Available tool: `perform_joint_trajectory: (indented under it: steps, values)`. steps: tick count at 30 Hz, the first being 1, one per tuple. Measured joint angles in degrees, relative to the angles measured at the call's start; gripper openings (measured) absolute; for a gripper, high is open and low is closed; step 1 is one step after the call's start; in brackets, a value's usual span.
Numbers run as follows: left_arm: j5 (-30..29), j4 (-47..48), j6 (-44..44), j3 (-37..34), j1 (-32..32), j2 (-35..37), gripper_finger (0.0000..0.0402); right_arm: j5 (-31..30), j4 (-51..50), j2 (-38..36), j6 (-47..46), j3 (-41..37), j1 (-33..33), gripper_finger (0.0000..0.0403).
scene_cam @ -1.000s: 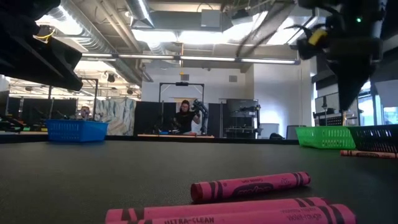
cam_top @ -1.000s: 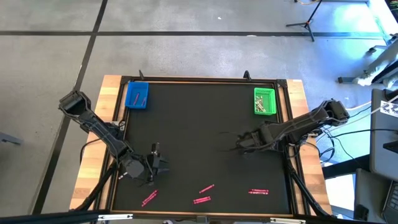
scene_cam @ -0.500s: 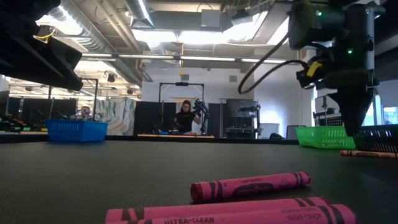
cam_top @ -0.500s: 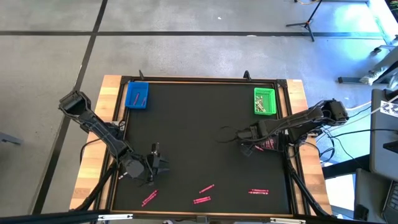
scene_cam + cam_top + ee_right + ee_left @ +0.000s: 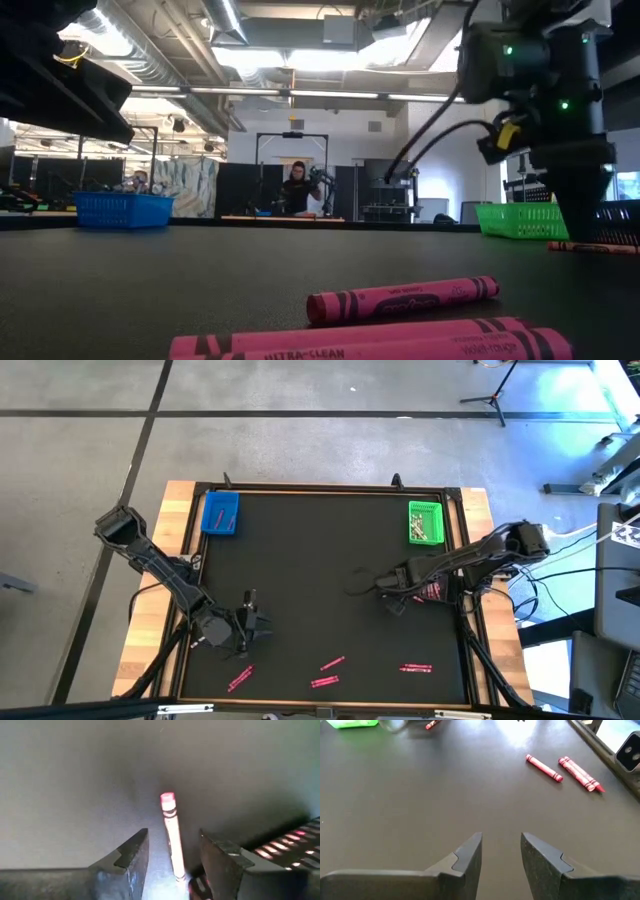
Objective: Sort crayons
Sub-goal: Put the pink crayon into the black bin
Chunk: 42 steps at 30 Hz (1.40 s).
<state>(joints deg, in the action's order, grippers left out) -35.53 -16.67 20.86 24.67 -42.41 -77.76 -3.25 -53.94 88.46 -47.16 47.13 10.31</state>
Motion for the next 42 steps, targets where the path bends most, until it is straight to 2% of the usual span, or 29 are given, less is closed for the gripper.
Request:
perform_joint_trajectory:
  steps: [10,20,24,29,34,38,42]
  values:
    - [0.0,0.0,0.0,0.0,0.0,0.0,0.0128,4.2,0.4,5.3,4.1,0.3,-1.8,0.0163]
    - [0.0,0.0,0.0,0.0,0.0,0.0,0.0127,5.0,2.0,5.3,7.2,0.2,-2.4,0.0046]
    - [0.0,0.0,0.0,0.0,0.0,0.0,0.0127,4.7,1.8,5.3,7.2,0.2,-2.4,0.0015]
    - [0.0,0.0,0.0,0.0,0.0,0.0,0.0127,4.3,0.0,5.6,7.0,1.9,-2.4,0.0013]
    - [0.0,0.0,0.0,0.0,0.0,0.0,0.0127,1.1,-2.3,5.2,5.7,7.4,-1.1,0.0025]
    - [0.1,-0.1,0.0,0.0,0.0,0.0,0.0127,0.0,-8.1,4.5,4.9,13.0,0.3,0.0027]
    - [0.1,-0.1,0.0,0.0,0.0,0.0,0.0127,-4.0,-16.0,2.7,0.7,18.0,1.3,0.0027]
